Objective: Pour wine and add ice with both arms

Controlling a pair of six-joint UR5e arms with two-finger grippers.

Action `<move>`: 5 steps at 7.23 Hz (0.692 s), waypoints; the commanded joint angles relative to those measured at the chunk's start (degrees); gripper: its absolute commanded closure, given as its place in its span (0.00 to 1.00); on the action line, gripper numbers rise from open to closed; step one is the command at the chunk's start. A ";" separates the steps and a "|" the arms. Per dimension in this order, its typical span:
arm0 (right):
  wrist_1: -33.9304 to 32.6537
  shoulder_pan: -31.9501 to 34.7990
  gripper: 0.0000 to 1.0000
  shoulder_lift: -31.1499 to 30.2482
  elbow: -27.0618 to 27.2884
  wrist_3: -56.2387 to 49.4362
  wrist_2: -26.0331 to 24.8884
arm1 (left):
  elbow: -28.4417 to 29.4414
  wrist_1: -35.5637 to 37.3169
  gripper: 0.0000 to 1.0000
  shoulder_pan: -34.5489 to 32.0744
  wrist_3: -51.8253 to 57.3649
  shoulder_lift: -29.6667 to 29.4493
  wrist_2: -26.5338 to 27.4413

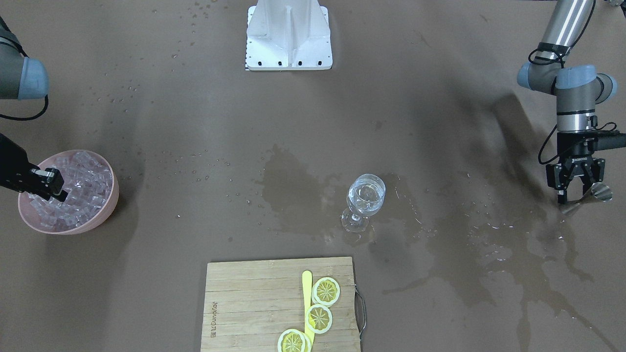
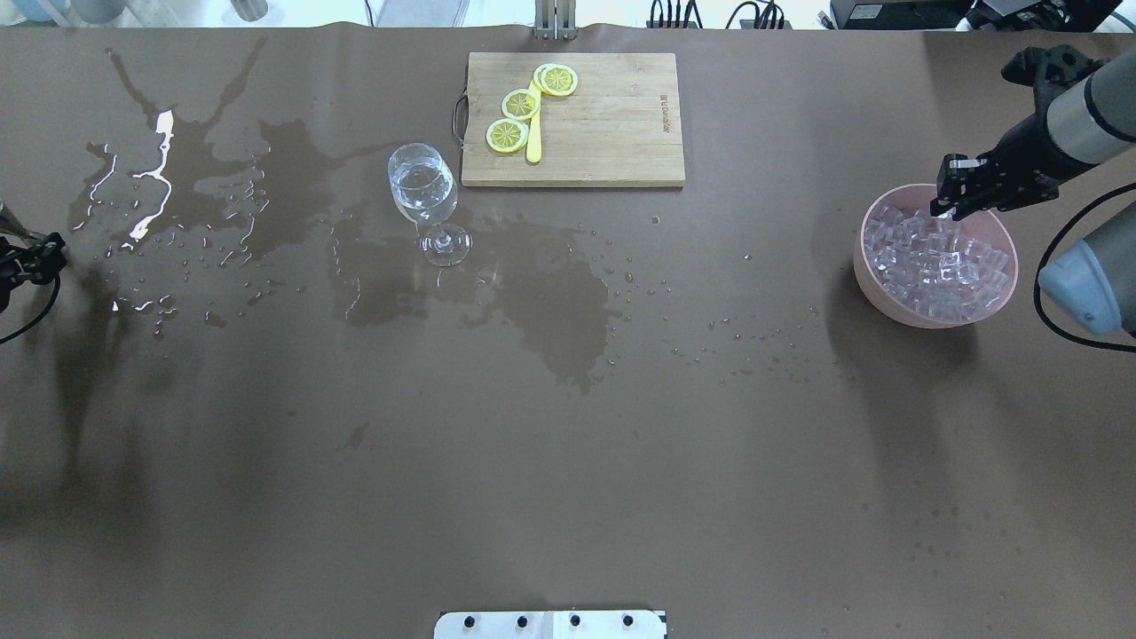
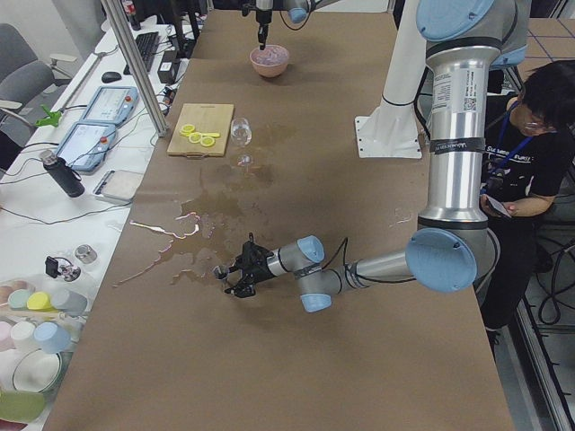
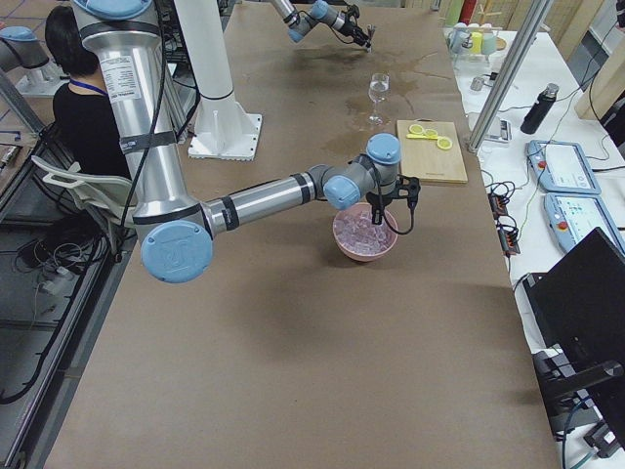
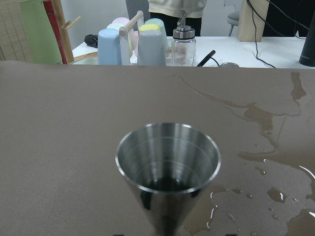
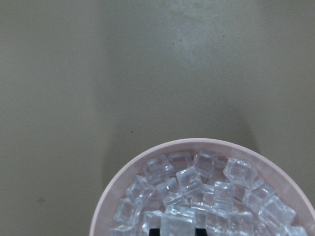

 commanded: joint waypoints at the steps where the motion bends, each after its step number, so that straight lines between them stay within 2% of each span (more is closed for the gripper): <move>1: -8.69 2.34 1.00 1.88 5.75 -2.09 0.25 | 0.00 -0.07 0.37 -0.26 0.23 -0.17 0.00; 2: -10.64 3.75 1.00 2.15 6.47 -4.99 0.25 | 0.00 -0.07 0.42 -0.26 0.23 -0.35 0.00; 5: -12.76 3.94 1.00 2.24 8.32 -5.37 -0.01 | 0.18 0.11 0.44 -0.79 0.23 -0.79 0.00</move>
